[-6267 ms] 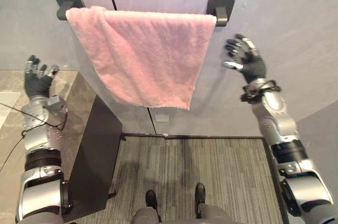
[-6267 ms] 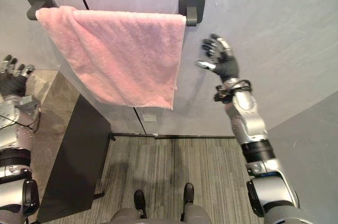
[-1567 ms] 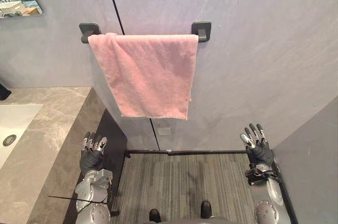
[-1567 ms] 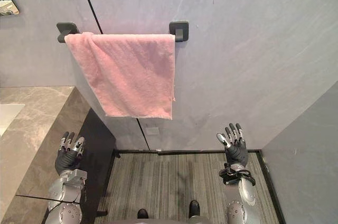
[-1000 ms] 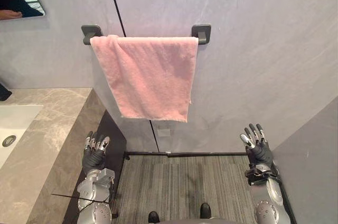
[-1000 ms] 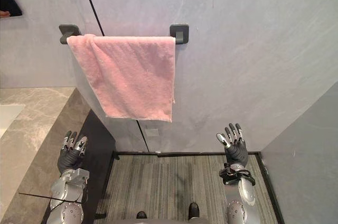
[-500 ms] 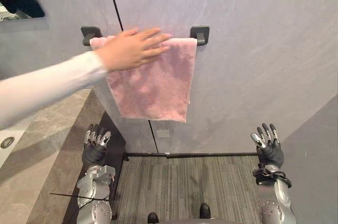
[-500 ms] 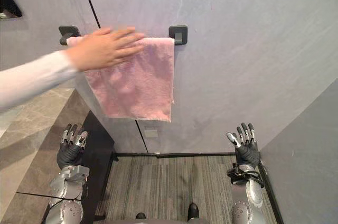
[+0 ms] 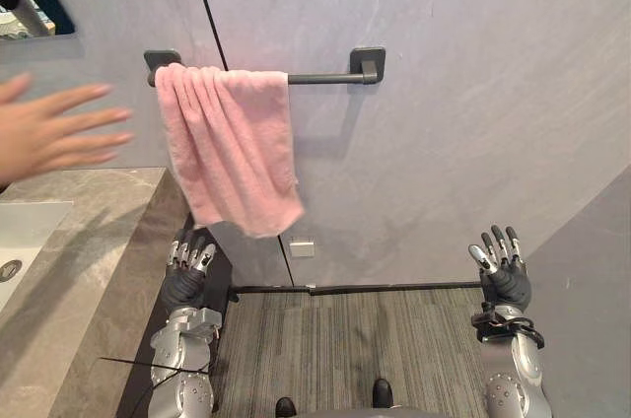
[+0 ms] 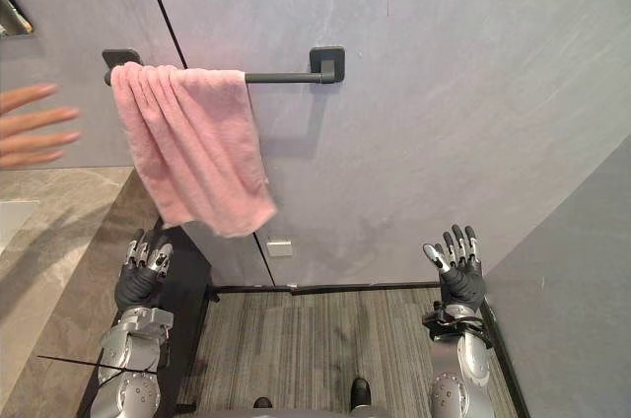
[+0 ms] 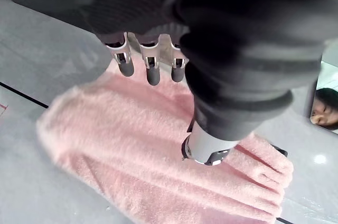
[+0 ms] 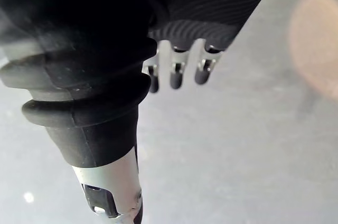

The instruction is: Organize washtable

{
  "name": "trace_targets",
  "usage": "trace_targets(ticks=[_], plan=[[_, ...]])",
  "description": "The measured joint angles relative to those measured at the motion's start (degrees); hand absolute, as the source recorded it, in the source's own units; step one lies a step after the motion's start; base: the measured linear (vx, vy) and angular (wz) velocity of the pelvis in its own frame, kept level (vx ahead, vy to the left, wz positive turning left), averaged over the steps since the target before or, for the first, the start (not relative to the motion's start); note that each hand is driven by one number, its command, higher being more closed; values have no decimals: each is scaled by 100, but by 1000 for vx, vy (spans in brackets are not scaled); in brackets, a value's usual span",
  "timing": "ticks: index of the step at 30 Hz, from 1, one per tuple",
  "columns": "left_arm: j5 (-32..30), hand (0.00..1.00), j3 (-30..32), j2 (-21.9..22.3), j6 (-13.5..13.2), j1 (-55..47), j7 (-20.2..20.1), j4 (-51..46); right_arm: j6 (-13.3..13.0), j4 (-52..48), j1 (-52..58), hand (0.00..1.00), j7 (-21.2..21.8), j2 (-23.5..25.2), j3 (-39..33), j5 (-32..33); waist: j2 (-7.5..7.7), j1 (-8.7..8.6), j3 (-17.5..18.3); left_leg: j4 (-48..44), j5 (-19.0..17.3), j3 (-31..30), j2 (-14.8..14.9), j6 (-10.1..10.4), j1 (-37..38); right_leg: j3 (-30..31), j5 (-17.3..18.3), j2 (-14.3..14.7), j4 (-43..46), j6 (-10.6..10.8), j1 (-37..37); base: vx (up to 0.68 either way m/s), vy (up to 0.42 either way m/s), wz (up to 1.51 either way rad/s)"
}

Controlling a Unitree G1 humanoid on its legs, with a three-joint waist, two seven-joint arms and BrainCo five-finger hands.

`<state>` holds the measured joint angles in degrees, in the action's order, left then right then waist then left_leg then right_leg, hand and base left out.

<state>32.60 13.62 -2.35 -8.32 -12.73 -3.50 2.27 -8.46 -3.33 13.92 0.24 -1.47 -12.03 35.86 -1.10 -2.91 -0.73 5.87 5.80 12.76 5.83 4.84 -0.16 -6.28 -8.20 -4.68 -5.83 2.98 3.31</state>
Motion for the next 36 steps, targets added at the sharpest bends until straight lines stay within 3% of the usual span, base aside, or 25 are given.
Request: trace_targets(ticks=[22, 28, 33, 36], plan=[[59, 0, 226, -12, -106, -10, -52, -275, -1, -53, -12, 0, 7, -1, 34, 2, -39, 29, -78, 0, -2, -25, 1, -2, -5, -33, 2, -2, 1, 4, -19, 0, 0, 0], [401, 0, 244, -98, -105, -227, -649, -809, -7, -471, -40, 0, 156, -10, -140, 6, -49, 38, -201, 0, -2, -69, 2, -3, -19, -84, 49, -25, 1, 69, -33, 0, 0, 3], [387, 0, 247, -271, -107, -250, -647, -1679, -14, -691, -104, 0, 262, -25, -98, 9, -42, 45, -238, -1, -9, -132, -4, -14, -24, -138, 49, -42, 2, 69, -65, 16, -4, 7], [178, 0, 314, -597, -237, -241, -636, -2278, -19, -955, -130, 0, 391, -260, 132, 15, -53, 50, -245, -1, -17, -132, -3, -25, -14, -142, 50, -41, 1, 69, -71, 0, 0, 0]])
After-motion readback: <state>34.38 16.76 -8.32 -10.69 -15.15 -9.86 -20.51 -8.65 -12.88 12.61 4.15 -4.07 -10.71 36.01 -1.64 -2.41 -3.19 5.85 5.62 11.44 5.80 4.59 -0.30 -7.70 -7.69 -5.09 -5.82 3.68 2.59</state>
